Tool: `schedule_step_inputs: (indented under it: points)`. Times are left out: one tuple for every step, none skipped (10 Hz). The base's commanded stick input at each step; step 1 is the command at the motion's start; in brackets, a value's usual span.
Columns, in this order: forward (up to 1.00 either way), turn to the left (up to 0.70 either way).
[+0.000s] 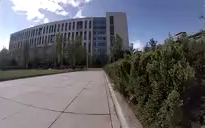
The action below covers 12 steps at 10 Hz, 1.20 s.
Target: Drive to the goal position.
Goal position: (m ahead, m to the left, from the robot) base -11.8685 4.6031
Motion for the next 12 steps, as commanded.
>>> schedule_step_inputs:
  points:
    - [0.04,0.00]
    - [0.04,0.00]
    - [0.04,0.00]
    - [0.05,0.00]
    - [0.05,0.00]
    - [0.04,0.00]
    - [0.04,0.00]
    - [0.04,0.00]
    - [0.05,0.00]
    - [0.04,0.00]
    - [0.04,0.00]
    - [0.04,0.00]
